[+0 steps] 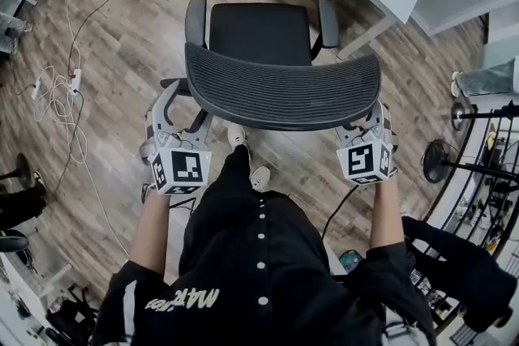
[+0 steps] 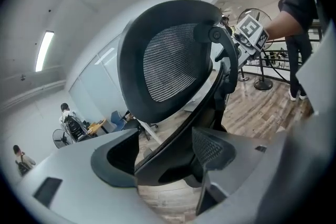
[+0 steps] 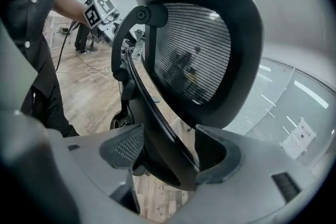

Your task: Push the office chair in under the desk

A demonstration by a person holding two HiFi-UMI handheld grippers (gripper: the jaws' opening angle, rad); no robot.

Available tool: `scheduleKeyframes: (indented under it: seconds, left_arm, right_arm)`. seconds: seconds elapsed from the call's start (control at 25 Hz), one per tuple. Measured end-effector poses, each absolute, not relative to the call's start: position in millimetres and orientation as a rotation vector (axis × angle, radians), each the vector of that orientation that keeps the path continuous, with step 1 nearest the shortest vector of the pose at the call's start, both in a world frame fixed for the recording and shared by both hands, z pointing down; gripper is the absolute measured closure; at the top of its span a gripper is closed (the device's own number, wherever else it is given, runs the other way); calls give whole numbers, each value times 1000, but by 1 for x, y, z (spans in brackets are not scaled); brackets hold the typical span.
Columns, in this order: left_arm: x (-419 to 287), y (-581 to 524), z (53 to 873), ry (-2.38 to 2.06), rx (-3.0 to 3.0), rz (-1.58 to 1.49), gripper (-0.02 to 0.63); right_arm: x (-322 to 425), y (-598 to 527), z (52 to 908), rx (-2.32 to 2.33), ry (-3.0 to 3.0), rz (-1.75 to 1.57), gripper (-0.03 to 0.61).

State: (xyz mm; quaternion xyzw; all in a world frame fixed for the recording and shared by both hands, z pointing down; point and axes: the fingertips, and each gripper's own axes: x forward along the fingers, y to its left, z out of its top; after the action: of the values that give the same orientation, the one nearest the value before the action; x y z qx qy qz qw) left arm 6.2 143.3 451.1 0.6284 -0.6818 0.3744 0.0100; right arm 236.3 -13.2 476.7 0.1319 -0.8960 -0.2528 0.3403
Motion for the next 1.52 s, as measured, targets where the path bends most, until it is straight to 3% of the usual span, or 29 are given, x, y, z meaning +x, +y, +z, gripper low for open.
scheduleKeyframes:
  seconds: [0.28,0.6,1.2,1.52]
  left_arm:
    - [9,139,457,-2033,2029,1172,285]
    - [24,133,483,-1825,2120,1389,285]
    - [19,126,496,-1792,2094,1570,285]
    - [12,126,499,-1819,2057,1647,318]
  right_arm:
    - [229,-16,487,263,-2300,-673,273]
    - [234,-18,489,217,-2257,-768,273]
    - [240,-43,513,215,-2100,-842,270]
    - [238,-50,522,224,-2026,-871,272]
